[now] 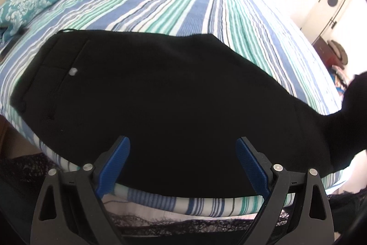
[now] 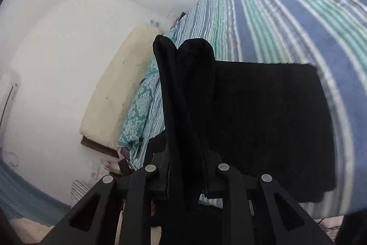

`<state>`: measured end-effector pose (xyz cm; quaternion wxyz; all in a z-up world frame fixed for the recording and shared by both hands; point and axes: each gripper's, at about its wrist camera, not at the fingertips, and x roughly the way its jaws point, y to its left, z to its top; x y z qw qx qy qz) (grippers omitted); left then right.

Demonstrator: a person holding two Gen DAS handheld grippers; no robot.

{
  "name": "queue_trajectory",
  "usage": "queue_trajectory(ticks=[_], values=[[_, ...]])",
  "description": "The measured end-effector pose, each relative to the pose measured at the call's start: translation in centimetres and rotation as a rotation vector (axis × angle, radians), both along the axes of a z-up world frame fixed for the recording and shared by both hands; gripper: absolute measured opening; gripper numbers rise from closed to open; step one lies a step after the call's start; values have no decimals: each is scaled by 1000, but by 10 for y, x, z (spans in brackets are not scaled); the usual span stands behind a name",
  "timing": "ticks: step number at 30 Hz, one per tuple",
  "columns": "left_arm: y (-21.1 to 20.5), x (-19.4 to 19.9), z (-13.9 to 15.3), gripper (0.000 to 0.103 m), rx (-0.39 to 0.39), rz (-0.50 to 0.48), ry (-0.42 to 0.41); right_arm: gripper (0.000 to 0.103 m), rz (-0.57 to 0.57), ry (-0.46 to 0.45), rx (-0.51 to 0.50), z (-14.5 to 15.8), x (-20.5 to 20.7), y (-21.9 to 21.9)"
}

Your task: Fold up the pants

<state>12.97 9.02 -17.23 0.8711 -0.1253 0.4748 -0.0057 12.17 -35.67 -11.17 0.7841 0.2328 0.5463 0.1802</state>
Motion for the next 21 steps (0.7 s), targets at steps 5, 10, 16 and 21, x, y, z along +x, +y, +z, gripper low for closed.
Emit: queue_trajectory(ticks=[5,10,16,21], values=[[11,-11,5,95,-14,-3,-26,43,77,41,-152,-95,1,116],[20,-16,2,95,-107,-19,-4,85,231,0,-339,-109,-28,163],[-14,-11,11,95,-77,-145,-35,93,184,-258,-841,-46,-62,111],[-46,4,19,95,-24,-198,-41,95,25,-243,-945,-31,-60,55]])
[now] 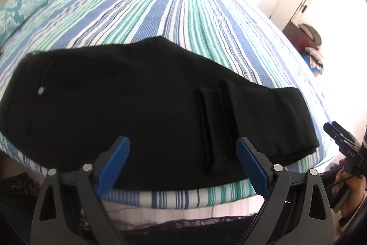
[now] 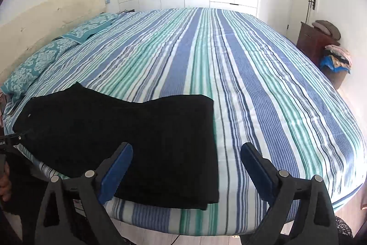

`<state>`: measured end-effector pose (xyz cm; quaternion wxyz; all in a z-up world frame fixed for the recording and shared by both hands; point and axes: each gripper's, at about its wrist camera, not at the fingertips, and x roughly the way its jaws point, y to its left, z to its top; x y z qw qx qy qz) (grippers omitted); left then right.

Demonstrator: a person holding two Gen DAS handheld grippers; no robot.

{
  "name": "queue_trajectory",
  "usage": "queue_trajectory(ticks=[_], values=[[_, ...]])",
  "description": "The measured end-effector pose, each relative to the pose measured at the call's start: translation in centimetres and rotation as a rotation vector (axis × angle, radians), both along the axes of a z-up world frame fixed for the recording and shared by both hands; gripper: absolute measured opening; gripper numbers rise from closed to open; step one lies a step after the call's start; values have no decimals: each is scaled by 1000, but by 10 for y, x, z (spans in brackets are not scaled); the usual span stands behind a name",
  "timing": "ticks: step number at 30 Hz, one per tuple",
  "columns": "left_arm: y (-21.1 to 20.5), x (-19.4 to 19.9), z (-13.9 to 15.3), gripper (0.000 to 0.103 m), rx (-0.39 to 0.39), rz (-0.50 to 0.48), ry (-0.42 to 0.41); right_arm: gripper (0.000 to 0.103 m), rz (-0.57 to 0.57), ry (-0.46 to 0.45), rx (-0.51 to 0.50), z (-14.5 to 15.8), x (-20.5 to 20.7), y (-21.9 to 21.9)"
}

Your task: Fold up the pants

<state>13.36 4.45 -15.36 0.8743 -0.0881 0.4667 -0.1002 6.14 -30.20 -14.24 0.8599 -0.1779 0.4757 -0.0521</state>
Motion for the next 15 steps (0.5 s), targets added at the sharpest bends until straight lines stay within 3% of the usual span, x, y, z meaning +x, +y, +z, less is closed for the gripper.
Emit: queue_trajectory(ticks=[6,15], values=[[-16,18,11,95,208,37,-44,95,-34,50,27,-12,14,-22],[-9,31,16,96,296,78,-50,95,-4,16,19,-11,23,-3]])
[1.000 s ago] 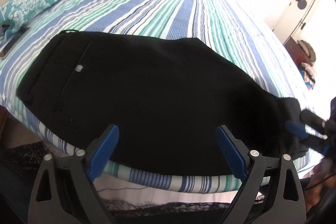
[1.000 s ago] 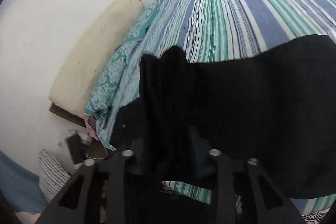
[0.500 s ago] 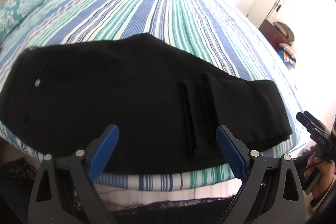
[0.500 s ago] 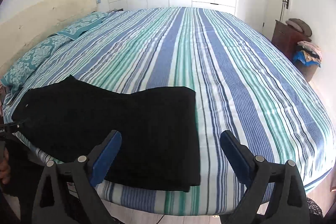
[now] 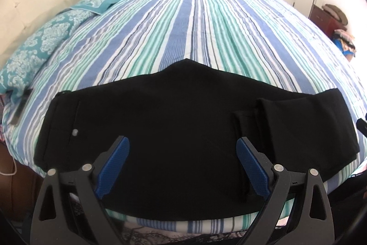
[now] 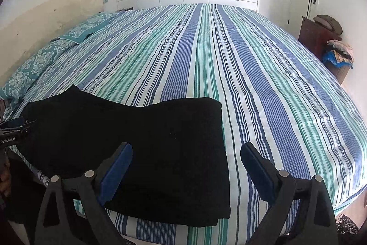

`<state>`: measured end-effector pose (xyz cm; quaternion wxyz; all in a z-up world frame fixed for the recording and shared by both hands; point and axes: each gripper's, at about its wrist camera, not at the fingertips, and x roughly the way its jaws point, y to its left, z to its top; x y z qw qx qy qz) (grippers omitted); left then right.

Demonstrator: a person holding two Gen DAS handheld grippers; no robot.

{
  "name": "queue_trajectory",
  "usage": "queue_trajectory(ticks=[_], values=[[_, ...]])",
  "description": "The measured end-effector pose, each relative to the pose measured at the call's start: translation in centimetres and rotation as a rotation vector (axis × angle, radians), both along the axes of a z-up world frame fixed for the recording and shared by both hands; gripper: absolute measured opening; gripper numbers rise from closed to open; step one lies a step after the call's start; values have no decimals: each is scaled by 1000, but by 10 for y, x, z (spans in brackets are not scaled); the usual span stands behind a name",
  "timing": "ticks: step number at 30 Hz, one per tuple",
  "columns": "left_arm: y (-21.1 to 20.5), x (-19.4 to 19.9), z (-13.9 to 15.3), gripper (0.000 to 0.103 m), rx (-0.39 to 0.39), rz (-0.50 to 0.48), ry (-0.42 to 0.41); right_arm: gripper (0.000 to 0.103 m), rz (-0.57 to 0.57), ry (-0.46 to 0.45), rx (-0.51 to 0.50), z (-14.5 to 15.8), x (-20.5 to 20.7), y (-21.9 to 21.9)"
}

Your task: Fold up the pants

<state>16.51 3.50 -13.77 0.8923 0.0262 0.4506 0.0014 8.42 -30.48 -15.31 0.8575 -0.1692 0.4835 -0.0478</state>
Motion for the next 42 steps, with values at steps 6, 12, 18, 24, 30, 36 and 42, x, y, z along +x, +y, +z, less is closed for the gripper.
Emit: queue_trajectory(ticks=[6,12,18,24,30,36,42], values=[[12,2,-5,96,3,15,11,95,-5,18,-14,-7,0,2],[44,0,-17,96,-65,38,43,95,-40,25,11,2,-1,-15],[68,1,-21,96,-135,75,53,95,-158,-14,64,16,-4,-52],[81,-2,-21,96,-144,84,54,95,-193,25,144,17,-1,-67],[98,-1,-26,96,-162,84,80,95,-203,54,154,16,-2,-70],[138,-4,-22,96,-203,138,66,95,-161,146,168,10,3,-67],[193,-3,-14,96,-201,226,42,95,-126,172,171,13,7,-69]])
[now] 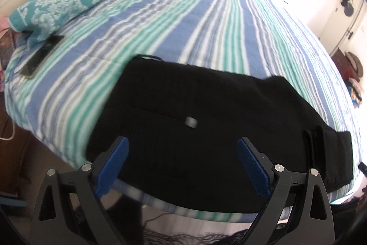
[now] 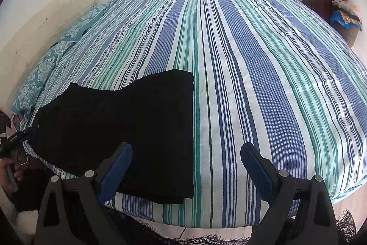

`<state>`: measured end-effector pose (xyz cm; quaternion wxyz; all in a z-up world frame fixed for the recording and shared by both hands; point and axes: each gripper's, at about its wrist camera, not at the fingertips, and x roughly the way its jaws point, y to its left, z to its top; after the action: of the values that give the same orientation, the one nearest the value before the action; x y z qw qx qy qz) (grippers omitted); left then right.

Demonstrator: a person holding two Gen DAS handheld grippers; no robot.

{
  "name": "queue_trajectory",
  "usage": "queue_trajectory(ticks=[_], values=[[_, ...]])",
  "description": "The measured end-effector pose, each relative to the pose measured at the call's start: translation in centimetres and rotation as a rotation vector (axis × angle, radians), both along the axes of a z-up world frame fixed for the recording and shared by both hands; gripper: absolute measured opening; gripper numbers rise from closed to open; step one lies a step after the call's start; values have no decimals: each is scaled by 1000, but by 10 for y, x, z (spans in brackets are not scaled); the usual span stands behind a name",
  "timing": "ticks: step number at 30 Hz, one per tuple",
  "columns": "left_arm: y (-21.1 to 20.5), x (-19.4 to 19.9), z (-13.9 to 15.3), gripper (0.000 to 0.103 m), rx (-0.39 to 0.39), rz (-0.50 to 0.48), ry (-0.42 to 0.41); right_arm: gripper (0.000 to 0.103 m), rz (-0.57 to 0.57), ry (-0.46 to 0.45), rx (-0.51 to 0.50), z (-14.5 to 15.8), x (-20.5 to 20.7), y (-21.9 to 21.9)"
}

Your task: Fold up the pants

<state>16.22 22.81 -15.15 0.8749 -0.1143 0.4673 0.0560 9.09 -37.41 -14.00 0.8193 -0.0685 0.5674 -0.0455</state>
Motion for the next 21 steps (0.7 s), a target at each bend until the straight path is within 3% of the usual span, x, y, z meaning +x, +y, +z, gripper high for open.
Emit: queue_trajectory(ticks=[6,11,14,16,17,18,19,21], values=[[69,10,10,97,-10,79,-25,95,-16,11,25,-8,-4,-2],[103,42,-26,97,-164,24,59,95,-34,26,36,-16,-6,-2],[107,60,-61,98,-209,39,148,95,-33,25,44,-18,-6,3],[100,64,-63,102,-207,34,135,95,-23,32,47,-20,-6,8],[93,66,-61,90,-212,14,133,95,-16,35,45,-21,-7,11],[86,67,-59,31,-238,-9,139,95,-7,38,40,-22,-7,14],[80,68,-58,22,-281,-11,159,95,0,37,34,-23,-8,16],[65,69,-45,12,-213,10,181,95,5,33,32,-23,-9,18]])
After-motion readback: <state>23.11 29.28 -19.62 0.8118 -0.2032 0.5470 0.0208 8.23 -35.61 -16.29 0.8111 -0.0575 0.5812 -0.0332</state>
